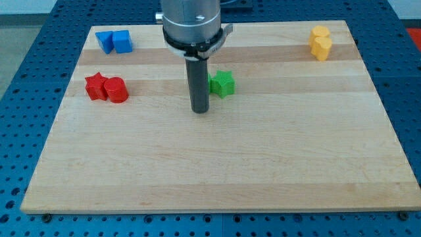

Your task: Push the green circle to the top left of the green star

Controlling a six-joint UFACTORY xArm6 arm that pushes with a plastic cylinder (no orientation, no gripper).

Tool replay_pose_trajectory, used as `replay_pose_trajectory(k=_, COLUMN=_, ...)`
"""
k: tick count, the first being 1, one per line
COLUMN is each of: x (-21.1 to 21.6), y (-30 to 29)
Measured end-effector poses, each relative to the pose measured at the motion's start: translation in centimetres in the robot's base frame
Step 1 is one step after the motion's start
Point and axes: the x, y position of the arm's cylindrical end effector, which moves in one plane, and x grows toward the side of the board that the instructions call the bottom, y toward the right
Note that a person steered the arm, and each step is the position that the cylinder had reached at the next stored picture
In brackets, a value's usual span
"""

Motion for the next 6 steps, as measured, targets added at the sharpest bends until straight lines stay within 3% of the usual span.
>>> replay_pose_trajectory(k=1, x=-0.5, y=0.0)
replay_pose_trajectory(k=2, x=-3.9, y=0.8)
replay_pose_trajectory(k=6, x=-5.8, y=0.5)
